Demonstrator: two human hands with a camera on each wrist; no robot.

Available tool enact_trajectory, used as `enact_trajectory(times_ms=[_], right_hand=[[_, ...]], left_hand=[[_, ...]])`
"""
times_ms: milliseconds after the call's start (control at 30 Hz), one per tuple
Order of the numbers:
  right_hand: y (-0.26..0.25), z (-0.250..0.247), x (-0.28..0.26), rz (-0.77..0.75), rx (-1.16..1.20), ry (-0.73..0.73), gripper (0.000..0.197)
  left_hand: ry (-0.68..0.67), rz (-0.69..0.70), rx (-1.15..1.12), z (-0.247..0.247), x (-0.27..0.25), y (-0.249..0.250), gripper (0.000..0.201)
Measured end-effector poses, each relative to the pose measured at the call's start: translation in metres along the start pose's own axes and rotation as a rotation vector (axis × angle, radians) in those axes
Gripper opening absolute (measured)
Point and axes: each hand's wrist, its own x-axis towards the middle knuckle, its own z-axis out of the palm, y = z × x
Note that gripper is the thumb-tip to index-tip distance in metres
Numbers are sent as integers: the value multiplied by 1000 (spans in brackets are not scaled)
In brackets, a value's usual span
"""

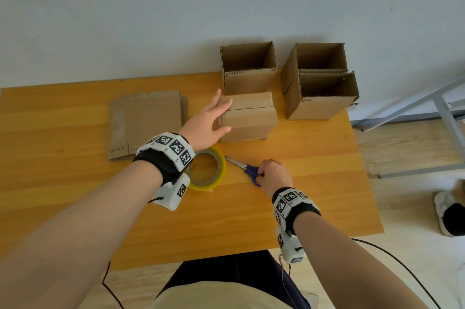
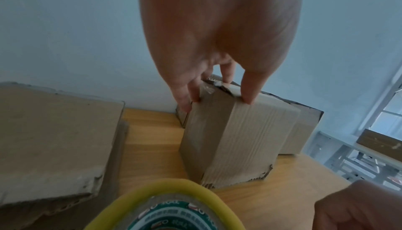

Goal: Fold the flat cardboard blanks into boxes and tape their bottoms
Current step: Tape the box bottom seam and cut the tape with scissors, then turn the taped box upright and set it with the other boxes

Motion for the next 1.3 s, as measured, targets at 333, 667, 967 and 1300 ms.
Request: enact_trajectory(times_ms=[333, 667, 967, 1300], right_hand=[[-23, -46, 4, -374, -65, 757, 28], [-50, -70, 34, -422, -266, 383, 64], [-44, -77, 40, -286, 87, 352, 59], [-58, -90, 42, 12, 537, 212, 68]], left_hand=[[65, 50, 204, 8, -9, -4, 53], [42, -19, 432, 25, 3, 15, 56], [31, -124, 122, 29, 7, 18, 61], [152, -308, -419, 32, 16, 33, 68]])
